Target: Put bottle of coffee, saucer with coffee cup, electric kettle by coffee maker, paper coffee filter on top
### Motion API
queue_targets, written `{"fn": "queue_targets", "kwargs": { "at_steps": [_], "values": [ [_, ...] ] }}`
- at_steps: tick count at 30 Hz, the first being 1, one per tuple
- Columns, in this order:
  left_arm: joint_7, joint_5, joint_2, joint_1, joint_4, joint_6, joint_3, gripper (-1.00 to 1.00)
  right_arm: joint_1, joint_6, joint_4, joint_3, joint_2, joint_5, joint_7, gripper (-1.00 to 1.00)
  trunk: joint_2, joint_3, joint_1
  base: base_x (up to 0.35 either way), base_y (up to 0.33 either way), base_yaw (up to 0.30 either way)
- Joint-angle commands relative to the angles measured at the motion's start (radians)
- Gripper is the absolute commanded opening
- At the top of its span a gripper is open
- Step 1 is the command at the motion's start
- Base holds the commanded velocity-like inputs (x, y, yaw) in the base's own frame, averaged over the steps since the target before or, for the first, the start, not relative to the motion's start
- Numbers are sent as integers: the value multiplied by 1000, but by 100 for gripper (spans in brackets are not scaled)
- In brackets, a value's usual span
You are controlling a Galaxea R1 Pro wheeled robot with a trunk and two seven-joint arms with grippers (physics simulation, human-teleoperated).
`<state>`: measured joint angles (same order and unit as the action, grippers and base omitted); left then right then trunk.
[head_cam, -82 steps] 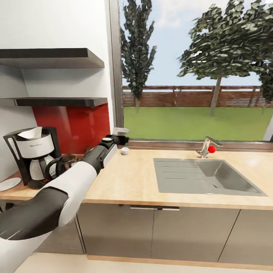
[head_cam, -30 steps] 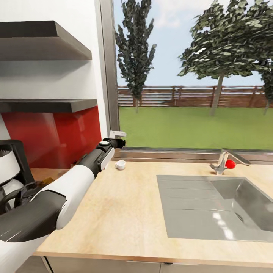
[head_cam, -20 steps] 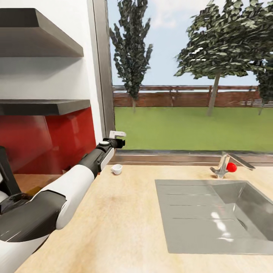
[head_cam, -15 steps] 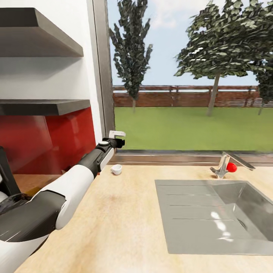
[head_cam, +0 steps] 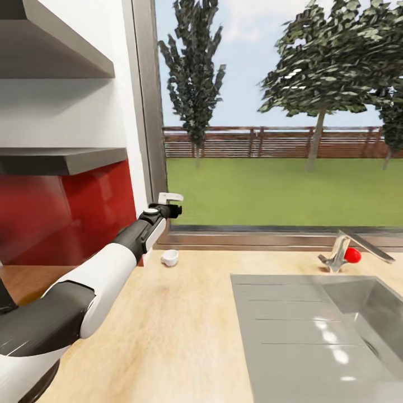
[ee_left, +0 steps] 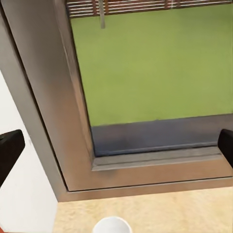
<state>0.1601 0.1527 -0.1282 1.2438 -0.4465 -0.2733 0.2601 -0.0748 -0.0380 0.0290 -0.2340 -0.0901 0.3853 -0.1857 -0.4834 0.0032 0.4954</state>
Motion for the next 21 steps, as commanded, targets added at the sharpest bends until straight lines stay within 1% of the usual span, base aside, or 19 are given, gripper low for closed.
{"fn": "queue_targets", "kwargs": {
  "at_steps": [1, 9, 16, 21],
  "values": [
    [9, 11, 1, 0, -1, -4, 8, 100, 0, -3, -1, -8, 0, 10, -4, 100, -1, 0, 1, 158, 0, 0],
    [9, 11, 1, 0, -2, -4, 8, 100, 0, -3, -1, -8, 0, 10, -4, 100, -1, 0, 1, 53, 0, 0],
    [9, 10, 1, 0, -2, -6, 8, 100, 0, -3, -1, -8, 0, 10, -4, 100, -1, 0, 1, 205, 0, 0],
    [9, 10, 1, 0, -3, -5, 8, 100, 0, -3, -1, -8, 0, 10, -4, 100, -1, 0, 1, 52, 0, 0]
  ]
}}
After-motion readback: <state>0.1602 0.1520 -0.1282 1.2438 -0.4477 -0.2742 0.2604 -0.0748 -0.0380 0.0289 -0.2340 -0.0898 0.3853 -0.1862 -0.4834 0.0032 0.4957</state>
